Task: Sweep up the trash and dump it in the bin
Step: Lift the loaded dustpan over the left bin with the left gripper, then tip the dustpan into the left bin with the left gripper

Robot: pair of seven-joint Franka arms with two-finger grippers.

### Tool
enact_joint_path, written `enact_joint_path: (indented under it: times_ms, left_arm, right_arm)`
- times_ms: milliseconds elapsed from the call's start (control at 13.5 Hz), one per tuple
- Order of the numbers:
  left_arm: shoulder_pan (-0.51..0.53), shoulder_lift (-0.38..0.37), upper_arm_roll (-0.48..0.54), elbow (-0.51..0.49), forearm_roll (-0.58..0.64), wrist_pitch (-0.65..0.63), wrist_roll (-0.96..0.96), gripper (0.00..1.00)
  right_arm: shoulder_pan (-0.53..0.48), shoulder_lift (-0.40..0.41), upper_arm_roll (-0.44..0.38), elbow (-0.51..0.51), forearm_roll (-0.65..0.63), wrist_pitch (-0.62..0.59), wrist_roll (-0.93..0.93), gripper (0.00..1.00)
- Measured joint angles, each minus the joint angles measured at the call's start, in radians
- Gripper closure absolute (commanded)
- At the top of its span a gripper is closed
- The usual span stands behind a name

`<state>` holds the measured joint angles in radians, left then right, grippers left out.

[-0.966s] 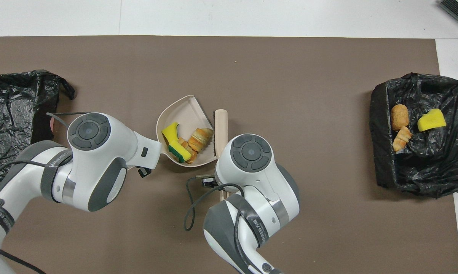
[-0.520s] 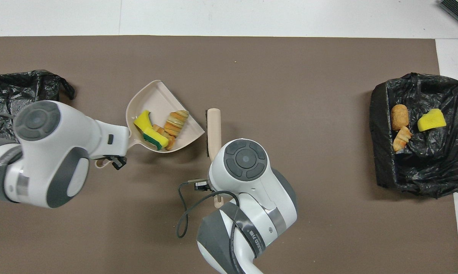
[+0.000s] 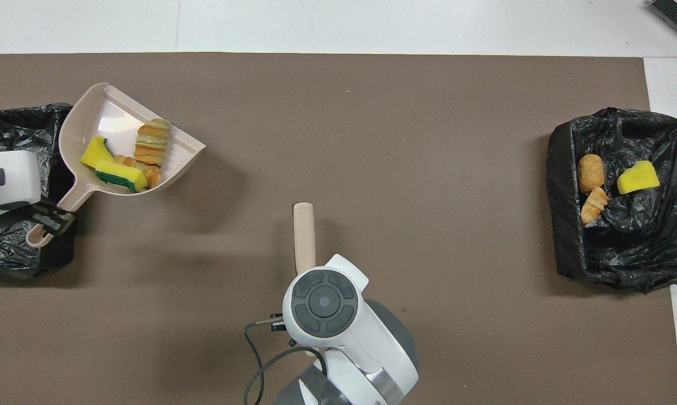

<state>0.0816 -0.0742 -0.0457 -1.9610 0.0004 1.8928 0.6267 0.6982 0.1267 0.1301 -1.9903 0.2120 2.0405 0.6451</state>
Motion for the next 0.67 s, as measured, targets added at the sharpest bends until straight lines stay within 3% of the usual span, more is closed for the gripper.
enact_joint_path:
  times_ms: [446, 669]
  left_arm:
    - [0.288, 0.012, 0.012, 0.085, -0.057, -0.036, 0.034, 1.0]
    - [0.341, 0.041, 0.018, 0.13, 0.106, -0.036, 0.171, 1.0]
  right_arm:
    - [0.132, -0.007, 0.002, -0.078, -0.069, -0.037, 0.162, 1.0]
    - [0.15, -0.007, 0.002, -0.111, -0.091, -0.037, 0.204, 1.0]
